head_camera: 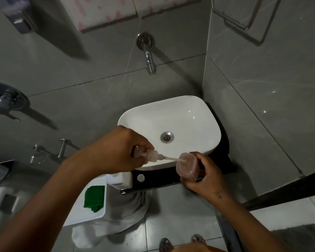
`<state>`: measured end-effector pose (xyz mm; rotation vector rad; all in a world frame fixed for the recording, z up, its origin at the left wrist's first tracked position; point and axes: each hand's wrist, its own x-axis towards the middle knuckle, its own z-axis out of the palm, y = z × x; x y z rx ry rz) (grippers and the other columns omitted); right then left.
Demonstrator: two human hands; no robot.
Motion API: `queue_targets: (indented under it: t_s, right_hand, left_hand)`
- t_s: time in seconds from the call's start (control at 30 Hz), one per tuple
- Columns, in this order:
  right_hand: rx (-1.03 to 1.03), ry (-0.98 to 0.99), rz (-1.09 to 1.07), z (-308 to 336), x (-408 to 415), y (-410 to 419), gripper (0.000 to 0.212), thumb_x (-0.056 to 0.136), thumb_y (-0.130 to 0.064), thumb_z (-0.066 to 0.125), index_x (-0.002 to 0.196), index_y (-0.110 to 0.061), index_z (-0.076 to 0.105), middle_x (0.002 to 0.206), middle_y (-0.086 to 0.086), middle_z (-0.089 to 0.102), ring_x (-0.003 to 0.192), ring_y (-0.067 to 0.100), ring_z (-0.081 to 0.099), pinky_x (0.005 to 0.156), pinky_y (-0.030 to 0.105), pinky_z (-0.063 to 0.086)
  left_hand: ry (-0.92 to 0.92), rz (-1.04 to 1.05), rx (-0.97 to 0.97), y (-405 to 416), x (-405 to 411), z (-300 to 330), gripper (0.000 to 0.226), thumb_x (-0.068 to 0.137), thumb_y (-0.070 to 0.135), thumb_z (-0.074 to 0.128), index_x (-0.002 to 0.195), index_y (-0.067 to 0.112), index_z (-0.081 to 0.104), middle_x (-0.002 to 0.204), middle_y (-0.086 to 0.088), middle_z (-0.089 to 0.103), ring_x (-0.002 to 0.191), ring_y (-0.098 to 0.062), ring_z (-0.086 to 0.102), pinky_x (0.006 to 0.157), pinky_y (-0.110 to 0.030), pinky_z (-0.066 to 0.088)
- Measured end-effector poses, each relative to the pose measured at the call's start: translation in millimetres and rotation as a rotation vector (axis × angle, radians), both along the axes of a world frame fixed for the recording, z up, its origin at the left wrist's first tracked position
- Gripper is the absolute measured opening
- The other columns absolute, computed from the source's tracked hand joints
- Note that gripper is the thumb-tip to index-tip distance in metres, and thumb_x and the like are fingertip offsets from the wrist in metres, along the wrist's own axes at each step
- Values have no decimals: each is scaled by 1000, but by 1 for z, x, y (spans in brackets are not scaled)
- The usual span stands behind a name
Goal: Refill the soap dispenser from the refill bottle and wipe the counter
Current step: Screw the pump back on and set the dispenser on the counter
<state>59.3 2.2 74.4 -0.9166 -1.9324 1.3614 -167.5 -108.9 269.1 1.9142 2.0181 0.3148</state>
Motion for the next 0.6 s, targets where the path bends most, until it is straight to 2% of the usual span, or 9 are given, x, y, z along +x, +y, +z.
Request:
queue_targets:
  t_s: [0.07, 0.13, 0.2, 0.27, 0.33, 0.4, 0.43, 0.53, 0.6]
  right_hand:
    - [-17, 0, 6, -1, -1, -1, 74, 53, -34, 90, 118, -43, 56, 120, -18, 62, 108, 4, 63, 88, 27, 56]
    - [-36, 7, 14, -3, -4, -2, 74, 54, -29, 91, 117, -43, 57, 119, -18, 62, 107, 4, 64, 89, 32, 57]
    - [-56, 13, 16, -4, -7, -3, 73, 52, -28, 91, 115, -45, 58, 117, -20, 62, 106, 6, 64, 89, 38, 57]
    - [-85, 13, 33, -3, -12, -6, 71, 51, -30, 90, 111, -50, 59, 114, -20, 63, 104, 7, 64, 89, 40, 58]
    - [-103, 12, 41, 2, -16, -7, 70, 52, -27, 93, 107, -51, 57, 109, -21, 64, 99, 4, 64, 84, 31, 60]
    - [-96, 15, 36, 8, -18, -7, 70, 56, -22, 95, 104, -50, 53, 107, -24, 61, 93, 1, 64, 72, 12, 56]
    - [-93, 21, 31, 12, -18, -7, 71, 57, -20, 95, 103, -50, 51, 107, -24, 59, 92, 1, 63, 68, 7, 53]
    - [-67, 47, -19, 18, -17, -4, 70, 57, -18, 95, 104, -50, 53, 107, -25, 62, 96, 4, 65, 66, 9, 52]
    - [-65, 59, -32, 22, -17, -3, 69, 58, -16, 94, 102, -53, 55, 101, -29, 64, 93, 3, 66, 65, 12, 53]
  left_hand:
    - [35, -10, -9, 7, 3, 8, 27, 79, 16, 78, 104, 25, 81, 81, 10, 77, 62, 7, 59, 61, -3, 40]
    - [66, -30, -19, 16, 9, 13, 23, 80, 15, 74, 102, 21, 82, 84, 5, 78, 61, -1, 60, 62, -3, 39]
    - [124, -76, -41, 30, 17, 13, 18, 81, 19, 68, 95, 17, 80, 83, 1, 77, 67, -13, 64, 64, -10, 41]
    - [149, -112, -54, 46, 25, 6, 20, 80, 21, 67, 96, 18, 80, 89, 3, 78, 73, -14, 64, 66, -13, 41]
    - [99, -130, -84, 61, 34, -4, 27, 80, 15, 70, 104, 21, 80, 99, 7, 79, 79, -9, 63, 73, -13, 42]
    - [63, -145, -105, 70, 40, -15, 31, 80, 9, 68, 107, 20, 80, 102, 4, 79, 87, -13, 68, 82, -21, 48]
    - [43, -140, -99, 72, 40, -21, 33, 78, 8, 69, 108, 20, 79, 102, 4, 78, 86, -14, 68, 83, -22, 49]
    - [-89, -73, -35, 69, 36, -39, 42, 71, 14, 82, 112, 24, 75, 92, 9, 74, 74, -6, 63, 75, -17, 49]
    - [-234, 35, 49, 63, 39, -51, 44, 67, 22, 91, 107, 26, 75, 86, 12, 71, 70, -3, 64, 72, -16, 53]
